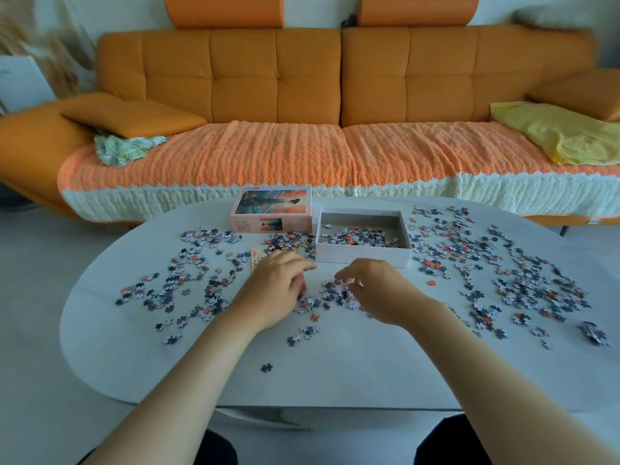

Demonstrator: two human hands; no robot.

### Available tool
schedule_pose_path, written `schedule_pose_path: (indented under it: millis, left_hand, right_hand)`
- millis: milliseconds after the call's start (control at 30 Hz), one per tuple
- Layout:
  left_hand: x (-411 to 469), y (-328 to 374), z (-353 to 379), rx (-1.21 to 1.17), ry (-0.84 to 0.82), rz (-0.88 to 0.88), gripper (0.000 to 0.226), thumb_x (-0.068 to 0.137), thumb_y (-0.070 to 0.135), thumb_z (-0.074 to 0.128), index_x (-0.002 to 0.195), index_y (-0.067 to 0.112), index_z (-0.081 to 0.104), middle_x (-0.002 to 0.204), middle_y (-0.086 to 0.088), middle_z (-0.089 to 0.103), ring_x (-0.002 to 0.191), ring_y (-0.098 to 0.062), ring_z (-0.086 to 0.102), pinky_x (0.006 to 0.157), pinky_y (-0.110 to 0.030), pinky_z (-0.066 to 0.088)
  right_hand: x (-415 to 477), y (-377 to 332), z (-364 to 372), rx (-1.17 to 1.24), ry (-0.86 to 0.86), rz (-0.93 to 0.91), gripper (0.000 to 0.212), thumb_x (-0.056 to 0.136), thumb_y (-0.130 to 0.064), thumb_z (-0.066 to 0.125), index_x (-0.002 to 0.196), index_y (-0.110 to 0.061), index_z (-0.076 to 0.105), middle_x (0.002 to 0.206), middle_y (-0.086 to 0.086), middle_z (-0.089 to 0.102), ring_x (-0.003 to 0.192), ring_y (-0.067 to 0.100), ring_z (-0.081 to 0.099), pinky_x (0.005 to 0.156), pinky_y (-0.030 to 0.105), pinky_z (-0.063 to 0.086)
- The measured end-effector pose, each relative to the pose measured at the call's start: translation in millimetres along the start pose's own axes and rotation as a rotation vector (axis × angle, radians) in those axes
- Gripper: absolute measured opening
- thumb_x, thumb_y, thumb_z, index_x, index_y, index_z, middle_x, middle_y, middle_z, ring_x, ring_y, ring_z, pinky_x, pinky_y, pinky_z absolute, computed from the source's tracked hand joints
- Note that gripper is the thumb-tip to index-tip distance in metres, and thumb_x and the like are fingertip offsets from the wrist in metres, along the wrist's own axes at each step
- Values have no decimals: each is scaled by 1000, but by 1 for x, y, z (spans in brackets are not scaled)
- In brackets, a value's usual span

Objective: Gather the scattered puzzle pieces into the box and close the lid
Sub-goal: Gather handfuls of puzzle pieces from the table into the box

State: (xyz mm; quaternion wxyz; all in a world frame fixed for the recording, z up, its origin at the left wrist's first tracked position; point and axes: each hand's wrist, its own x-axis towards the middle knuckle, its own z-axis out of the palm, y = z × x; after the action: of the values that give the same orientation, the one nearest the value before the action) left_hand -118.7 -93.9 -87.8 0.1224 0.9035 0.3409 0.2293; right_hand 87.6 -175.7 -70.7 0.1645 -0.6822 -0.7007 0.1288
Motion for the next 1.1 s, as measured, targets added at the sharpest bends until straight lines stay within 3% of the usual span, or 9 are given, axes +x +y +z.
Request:
schedule_pose_path:
  millis: [133,300,400,500,600,733,900,1033,1100]
  left_hand:
    - [-15,-18,-9,114,-83,-96,32,97,23,55,128,25,61,126,10,55,122,-13,43,109,-37,34]
    - [-32,-28,-15,114,-122,-156,36,98,30,53,134,32,56,135,12,49,129,-11,38,109,-36,34]
    - [-37,-29,-21,134,-130,-179,38,97,31,53,135,32,55,138,11,47,131,-13,36,109,-35,31]
    - [-39,-25,-25,146,-115,-161,39,95,32,53,135,34,55,139,11,45,131,-13,32,111,-37,29]
    - [-39,-14,-20,160,-155,-69,42,93,34,53,135,35,54,137,13,44,129,-12,29,111,-39,28]
    - [-39,0,-8,134,-178,14,43,93,37,54,136,30,54,128,15,46,122,-9,31,109,-30,26]
    - [-46,4,-14,75,-125,6,36,96,30,54,131,27,60,118,12,52,115,-9,41,104,-30,34]
    - [-59,-2,-23,132,-214,-54,45,97,35,50,142,30,48,138,14,41,131,-9,29,111,-31,26]
    - [-64,-4,-26,140,-241,-64,46,97,38,50,143,32,46,143,15,36,135,-8,24,113,-31,24]
  right_hand:
    - [-2,-13,9,-58,-22,-66,42,98,-16,46,138,-29,51,146,-5,46,134,19,39,112,34,32]
    - [-6,-38,22,-108,-169,-168,47,101,-26,37,143,-48,36,158,-7,25,144,19,23,117,43,24]
    - [-5,-43,24,-143,-179,-180,43,100,-27,40,139,-43,45,154,-7,33,142,19,27,115,42,29]
    - [-3,-42,17,-87,-129,-148,33,98,-24,45,121,-36,65,135,-11,54,125,15,47,101,38,44]
    - [-4,-32,12,-61,-90,-109,29,94,-22,48,106,-33,71,119,-13,59,111,13,55,92,33,48]
    - [-8,-21,13,-98,-78,-96,33,95,-22,47,121,-35,64,128,-11,55,119,14,47,100,36,43]
    - [-13,-27,16,-120,-14,-113,29,94,-27,50,116,-36,66,122,-8,55,115,16,47,99,38,41]
    - [-16,-42,24,-131,-37,-202,36,94,-31,48,128,-35,59,128,-8,52,117,16,45,100,34,37]
    - [-15,-50,28,-140,-47,-243,34,93,-29,48,123,-32,64,129,-7,53,116,16,45,98,32,37]
